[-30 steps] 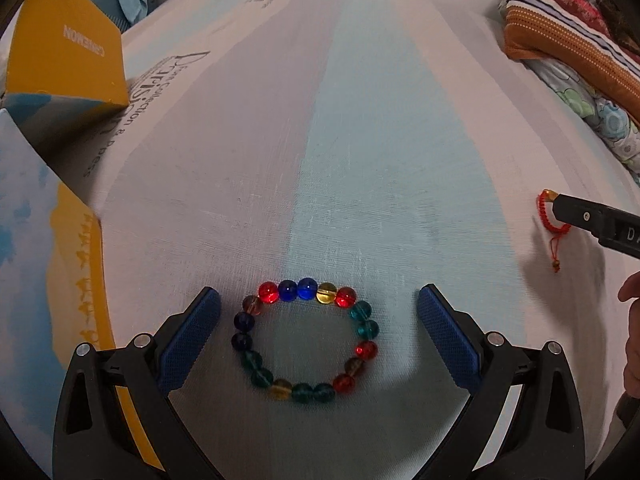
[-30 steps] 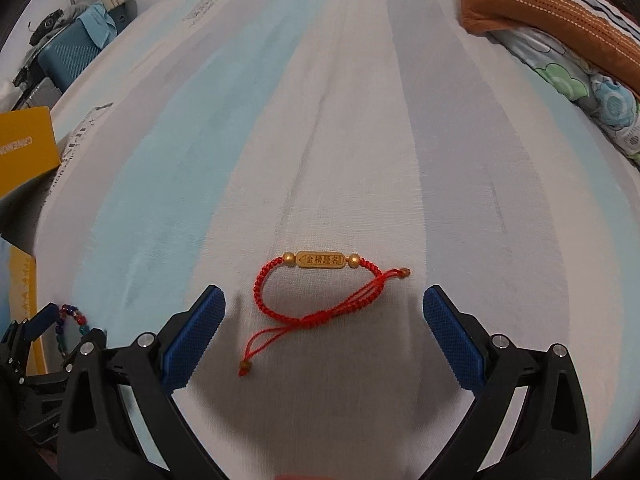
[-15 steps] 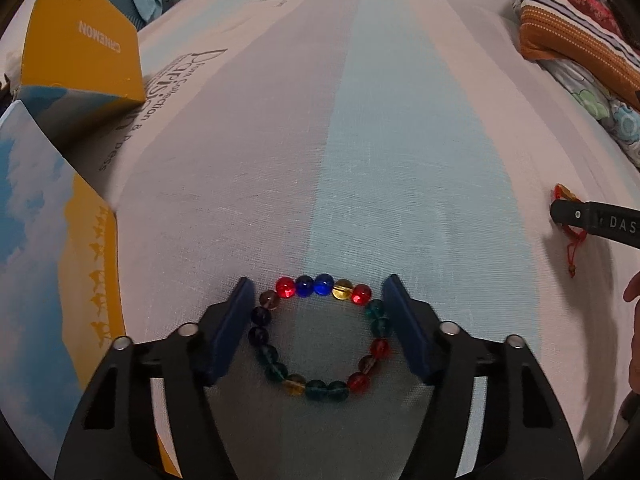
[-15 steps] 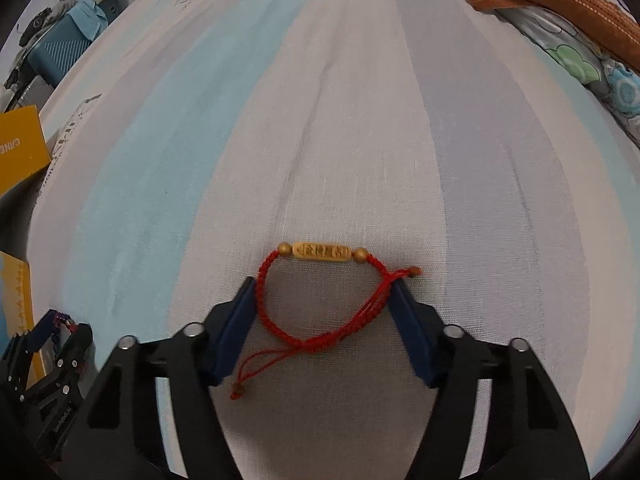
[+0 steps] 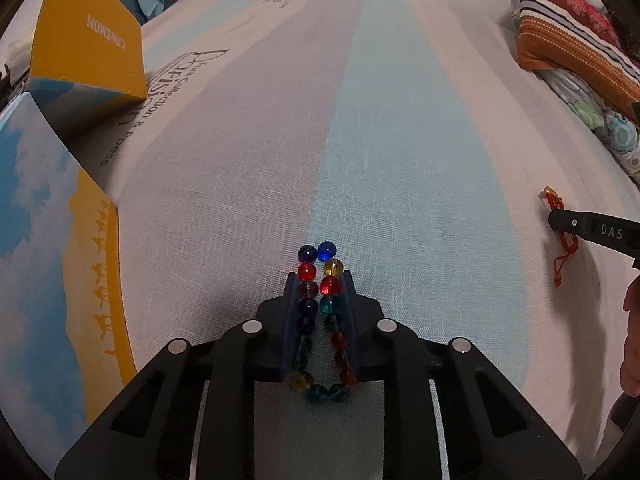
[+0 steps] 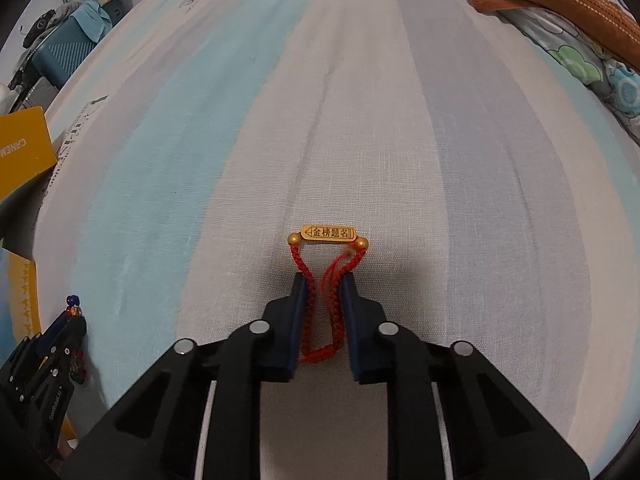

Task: Organize jewelry
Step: 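Grasp the multicolour glass bracelet with left tool while right tool grasps red cord bracelet, then lift and carry both held bracelets over the white box, then open both tools to drop the bracelets into the box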

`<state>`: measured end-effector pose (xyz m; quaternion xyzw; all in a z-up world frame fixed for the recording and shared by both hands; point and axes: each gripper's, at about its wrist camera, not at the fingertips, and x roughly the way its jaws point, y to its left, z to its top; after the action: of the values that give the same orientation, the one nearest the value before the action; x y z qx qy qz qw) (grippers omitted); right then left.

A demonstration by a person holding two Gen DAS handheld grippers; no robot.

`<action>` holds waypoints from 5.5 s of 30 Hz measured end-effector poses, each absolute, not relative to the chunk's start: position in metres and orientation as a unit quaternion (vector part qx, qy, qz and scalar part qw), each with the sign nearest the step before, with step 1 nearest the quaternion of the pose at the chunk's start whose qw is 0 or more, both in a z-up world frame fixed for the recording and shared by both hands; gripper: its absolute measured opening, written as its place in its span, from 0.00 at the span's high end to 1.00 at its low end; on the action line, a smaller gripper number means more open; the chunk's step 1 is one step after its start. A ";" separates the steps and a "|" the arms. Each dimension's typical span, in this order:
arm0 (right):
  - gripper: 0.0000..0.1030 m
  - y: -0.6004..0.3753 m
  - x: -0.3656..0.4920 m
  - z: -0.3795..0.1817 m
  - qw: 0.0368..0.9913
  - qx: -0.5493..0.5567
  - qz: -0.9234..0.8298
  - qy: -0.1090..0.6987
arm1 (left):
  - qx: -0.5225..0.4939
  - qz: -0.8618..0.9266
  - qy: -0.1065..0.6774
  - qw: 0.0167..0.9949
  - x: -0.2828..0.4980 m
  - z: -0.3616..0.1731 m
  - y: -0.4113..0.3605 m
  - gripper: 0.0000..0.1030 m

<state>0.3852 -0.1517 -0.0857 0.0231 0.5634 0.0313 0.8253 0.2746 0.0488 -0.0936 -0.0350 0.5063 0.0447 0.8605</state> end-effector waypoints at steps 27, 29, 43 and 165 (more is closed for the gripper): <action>0.88 -0.143 0.348 -0.042 0.855 0.018 0.046 0.517 | -0.022 0.037 0.482 0.875 0.253 -0.053 0.043 0.93; 0.88 -0.144 0.345 -0.038 0.857 0.018 0.047 0.513 | -0.020 0.039 0.482 0.875 0.253 -0.051 0.043 0.93; 0.88 -0.146 0.340 -0.036 0.858 0.013 0.051 0.511 | -0.013 0.090 0.501 0.861 0.264 -0.083 0.050 0.55; 0.85 0.228 0.203 0.006 0.826 -0.107 0.236 0.501 | -0.108 0.170 0.459 0.866 0.078 0.010 0.329 0.91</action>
<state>0.2033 0.2276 0.0063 -0.1070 0.5009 0.2356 0.8259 0.0784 0.3294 0.0101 -0.1081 0.4586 0.1699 0.8655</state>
